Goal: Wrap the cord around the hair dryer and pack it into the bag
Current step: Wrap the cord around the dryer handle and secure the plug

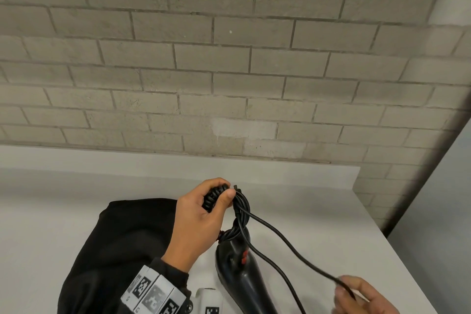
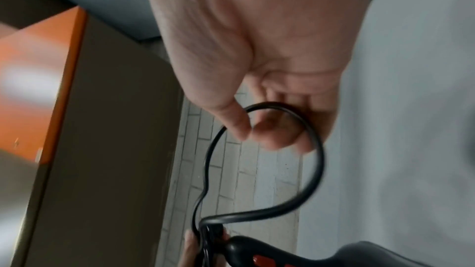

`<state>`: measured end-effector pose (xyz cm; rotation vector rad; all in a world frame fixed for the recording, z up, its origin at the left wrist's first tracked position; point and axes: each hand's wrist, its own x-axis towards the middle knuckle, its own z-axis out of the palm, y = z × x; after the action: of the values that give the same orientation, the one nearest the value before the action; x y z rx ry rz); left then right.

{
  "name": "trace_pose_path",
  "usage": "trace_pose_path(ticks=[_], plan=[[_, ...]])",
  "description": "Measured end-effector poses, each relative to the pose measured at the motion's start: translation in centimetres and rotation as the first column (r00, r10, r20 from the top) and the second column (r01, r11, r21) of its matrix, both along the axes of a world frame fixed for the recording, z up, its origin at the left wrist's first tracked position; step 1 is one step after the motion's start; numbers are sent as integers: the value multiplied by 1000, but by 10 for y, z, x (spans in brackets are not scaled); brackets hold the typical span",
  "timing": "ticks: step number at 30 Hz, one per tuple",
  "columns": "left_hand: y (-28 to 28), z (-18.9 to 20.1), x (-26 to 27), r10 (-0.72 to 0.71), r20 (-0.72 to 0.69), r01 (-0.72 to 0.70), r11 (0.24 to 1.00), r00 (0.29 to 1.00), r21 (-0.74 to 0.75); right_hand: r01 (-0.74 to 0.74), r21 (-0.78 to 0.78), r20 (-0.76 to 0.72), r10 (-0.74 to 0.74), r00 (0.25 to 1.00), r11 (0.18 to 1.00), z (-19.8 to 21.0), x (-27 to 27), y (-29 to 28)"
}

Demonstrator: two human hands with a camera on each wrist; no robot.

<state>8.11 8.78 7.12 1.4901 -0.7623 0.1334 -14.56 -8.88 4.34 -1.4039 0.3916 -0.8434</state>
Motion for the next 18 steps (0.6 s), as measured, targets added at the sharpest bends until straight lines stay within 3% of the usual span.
trace_pose_path(ticks=[1, 2, 3, 6, 9, 11, 14, 18], plan=[[0, 1, -2, 11, 12, -11, 1000, 1000, -1, 67, -64, -126, -75, 989, 996, -23, -2, 7], [0, 1, -4, 27, 33, -27, 1000, 999, 2, 166, -79, -158, -177, 971, 983, -38, -9, 9], [0, 2, -6, 46, 61, -47, 999, 997, 10, 310, -280, -133, -356, 925, 909, -36, -10, 9], [-2, 6, -13, 106, 147, -112, 993, 983, 35, 453, -541, 197, -417, 887, 709, 7, 14, 38], [-6, 10, -21, 137, 205, -149, 988, 969, 44, 322, -682, 196, -261, 945, 657, 22, 41, 82], [-7, 11, -25, 139, 233, -153, 987, 963, 44, 192, -738, 35, -247, 968, 647, 13, 60, 94], [-8, 12, -28, 144, 263, -159, 987, 954, 37, 35, -818, -162, -288, 944, 574, -3, 78, 94], [-6, 12, -28, 151, 302, -173, 984, 941, 47, -31, -784, -237, -252, 938, 620, -4, 83, 93]])
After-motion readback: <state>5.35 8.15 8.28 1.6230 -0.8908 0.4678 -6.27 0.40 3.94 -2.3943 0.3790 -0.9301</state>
